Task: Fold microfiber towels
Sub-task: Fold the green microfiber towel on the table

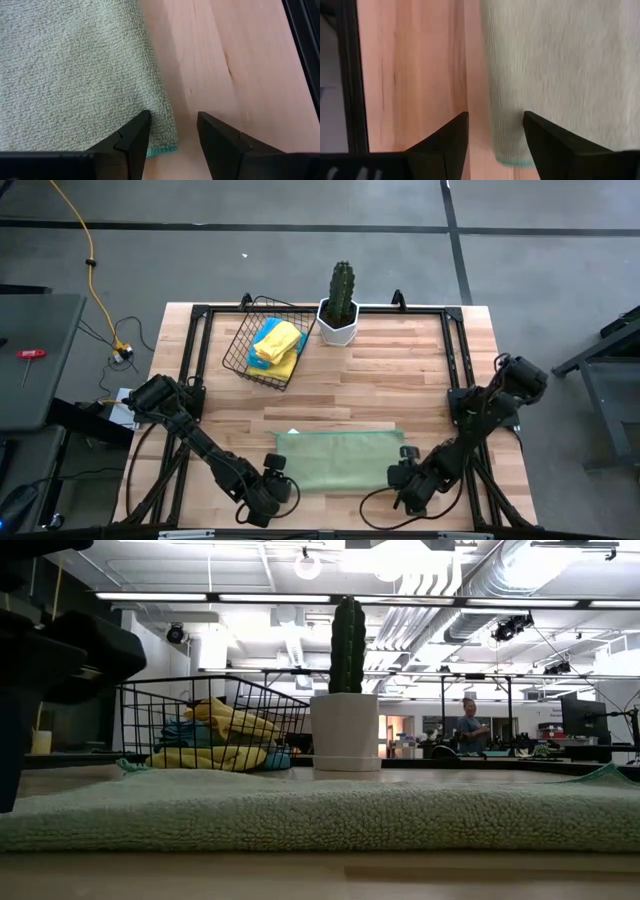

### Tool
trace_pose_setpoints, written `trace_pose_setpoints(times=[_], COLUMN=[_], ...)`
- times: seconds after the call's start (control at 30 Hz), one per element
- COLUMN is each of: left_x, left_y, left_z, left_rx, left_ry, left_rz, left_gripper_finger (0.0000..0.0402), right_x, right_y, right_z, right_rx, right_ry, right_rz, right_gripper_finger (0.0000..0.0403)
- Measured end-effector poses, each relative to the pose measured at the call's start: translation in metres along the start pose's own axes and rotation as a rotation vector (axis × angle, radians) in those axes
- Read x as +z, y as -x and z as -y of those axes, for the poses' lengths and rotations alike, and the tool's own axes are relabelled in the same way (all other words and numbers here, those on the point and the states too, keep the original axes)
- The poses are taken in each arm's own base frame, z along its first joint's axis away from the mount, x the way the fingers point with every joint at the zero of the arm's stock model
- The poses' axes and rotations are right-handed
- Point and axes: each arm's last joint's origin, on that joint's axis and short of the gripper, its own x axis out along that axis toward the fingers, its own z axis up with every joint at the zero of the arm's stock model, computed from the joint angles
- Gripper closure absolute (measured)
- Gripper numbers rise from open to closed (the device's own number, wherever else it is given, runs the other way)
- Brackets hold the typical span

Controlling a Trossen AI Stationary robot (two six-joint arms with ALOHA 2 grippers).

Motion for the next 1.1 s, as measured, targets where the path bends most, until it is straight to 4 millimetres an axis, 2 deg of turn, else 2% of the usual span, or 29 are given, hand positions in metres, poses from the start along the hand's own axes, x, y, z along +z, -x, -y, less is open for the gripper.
trace_pose_setpoints(times=[0.13,0.43,0.6,0.7,0.83,0.9,1.1], left_x=[0.0,0.0,-0.001,-0.004,-0.006,-0.006,-0.009], left_y=[0.0,0.0,0.0,0.001,0.001,0.001,0.003], left_z=[0.0,-0.001,-0.001,-0.003,-0.005,-0.005,-0.004], left_rx=[0.008,0.025,0.031,0.054,0.085,0.092,0.102], left_ry=[0.002,-0.003,-0.013,0.003,-0.001,0.0,0.017], left_rz=[0.004,0.011,-0.001,-0.022,-0.037,-0.041,-0.064], left_gripper_finger=[0.0245,0.0245,0.0251,0.0283,0.0361,0.039,0.0398], right_x=[-0.007,-0.017,-0.021,-0.023,-0.023,-0.022,-0.018], right_y=[-0.002,-0.025,-0.026,-0.026,-0.026,-0.027,-0.025], right_z=[-0.002,-0.006,-0.006,-0.005,-0.005,-0.005,-0.005], right_rx=[-0.029,-0.08,-0.135,-0.157,-0.158,-0.156,-0.125], right_ry=[-0.029,-0.019,-0.022,-0.012,-0.041,-0.056,-0.056], right_rz=[-0.026,-0.078,-0.051,-0.041,-0.039,-0.032,-0.027], right_gripper_finger=[0.0221,0.0223,0.0263,0.0314,0.039,0.0391,0.0399])
